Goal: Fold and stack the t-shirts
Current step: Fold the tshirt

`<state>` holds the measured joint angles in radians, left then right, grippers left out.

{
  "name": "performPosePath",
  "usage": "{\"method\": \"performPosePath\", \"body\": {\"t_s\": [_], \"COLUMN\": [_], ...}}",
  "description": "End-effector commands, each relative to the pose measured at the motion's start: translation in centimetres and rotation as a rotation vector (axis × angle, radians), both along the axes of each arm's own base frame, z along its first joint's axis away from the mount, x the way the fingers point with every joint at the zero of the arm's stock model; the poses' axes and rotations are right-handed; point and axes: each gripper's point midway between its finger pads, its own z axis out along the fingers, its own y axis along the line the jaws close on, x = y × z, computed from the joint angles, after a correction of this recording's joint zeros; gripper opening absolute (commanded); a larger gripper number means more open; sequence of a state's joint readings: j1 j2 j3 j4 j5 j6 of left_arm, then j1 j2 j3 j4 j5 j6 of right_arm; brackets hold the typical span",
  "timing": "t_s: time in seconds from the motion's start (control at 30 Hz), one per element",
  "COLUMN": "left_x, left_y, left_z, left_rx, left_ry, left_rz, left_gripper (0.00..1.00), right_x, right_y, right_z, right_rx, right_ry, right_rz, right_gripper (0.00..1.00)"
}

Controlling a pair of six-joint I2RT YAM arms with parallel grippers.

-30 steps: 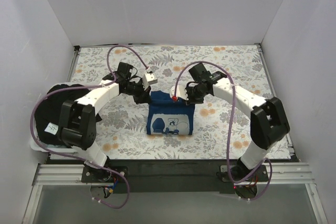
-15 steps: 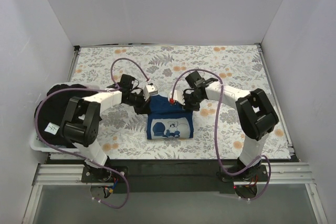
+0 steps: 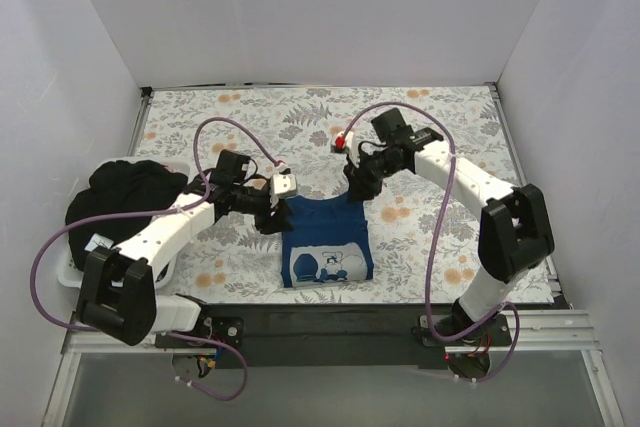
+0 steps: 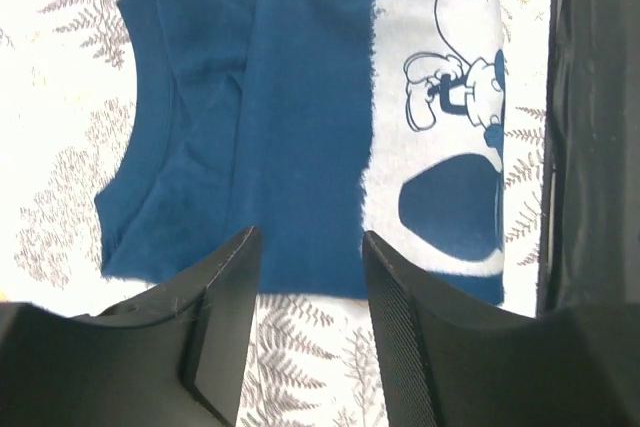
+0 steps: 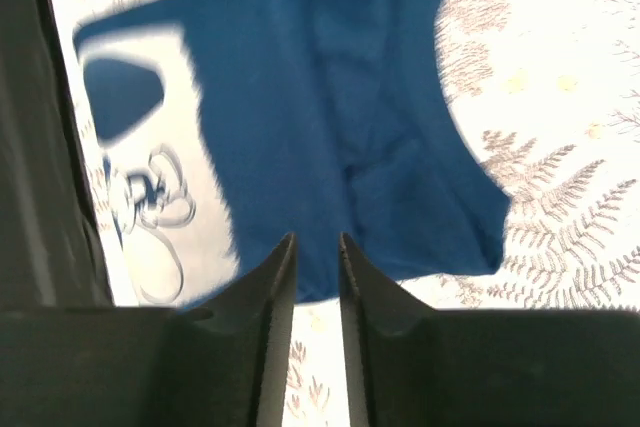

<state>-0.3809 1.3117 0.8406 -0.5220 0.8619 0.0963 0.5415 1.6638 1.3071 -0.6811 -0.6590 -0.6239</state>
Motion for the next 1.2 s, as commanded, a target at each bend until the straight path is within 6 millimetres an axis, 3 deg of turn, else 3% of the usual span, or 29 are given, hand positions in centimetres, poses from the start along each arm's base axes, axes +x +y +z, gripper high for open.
{"method": "performPosePath", "body": {"t_s": [0.0, 0.2, 0.33, 0.53, 0.8, 0.9, 1.0, 1.07, 1.17], "left_x": [0.2, 2.8, 3.8, 4.1, 4.7, 4.3, 3.3, 2.8, 2.5], "left_y": [-2.0, -5.9, -7.1, -7.7, -8.3, -8.4, -8.5, -8.5, -8.4], "left_z": [0.2, -0.8, -3.0, -5.1, -6.7, -7.2, -7.4, -7.0, -5.6], "left_rx": [-0.041, -0.033, 0.003, 0.041, 0.057, 0.062, 0.069, 0.061, 0.043], "left_ry": [-0.053, -0.117, -0.108, -0.125, -0.086, -0.057, -0.065, -0.078, -0.123], "left_rz": [-0.068, -0.056, -0.062, -0.081, -0.084, -0.1, -0.15, -0.169, -0.186], "left_gripper": [0.45, 0.45, 0.44, 0.45, 0.45, 0.39, 0.22, 0.07, 0.0], "right_x": [1.2, 3.8, 4.8, 4.7, 3.0, 2.8, 2.5, 2.4, 2.5], "right_y": [1.5, 3.9, 5.0, 5.7, 5.9, 5.8, 5.6, 5.7, 5.7], "right_z": [0.5, -0.9, -1.7, -4.1, -8.2, -8.7, -8.8, -8.6, -7.9], "right_rx": [0.092, 0.133, 0.156, 0.146, 0.095, 0.088, 0.086, 0.088, 0.091], "right_ry": [0.277, 0.41, 0.46, 0.511, 0.592, 0.604, 0.602, 0.596, 0.55], "right_rz": [-0.123, -0.156, -0.161, -0.148, -0.129, -0.129, -0.127, -0.118, -0.104], "right_gripper": [0.25, 0.12, 0.11, 0.11, 0.11, 0.11, 0.11, 0.11, 0.11]}}
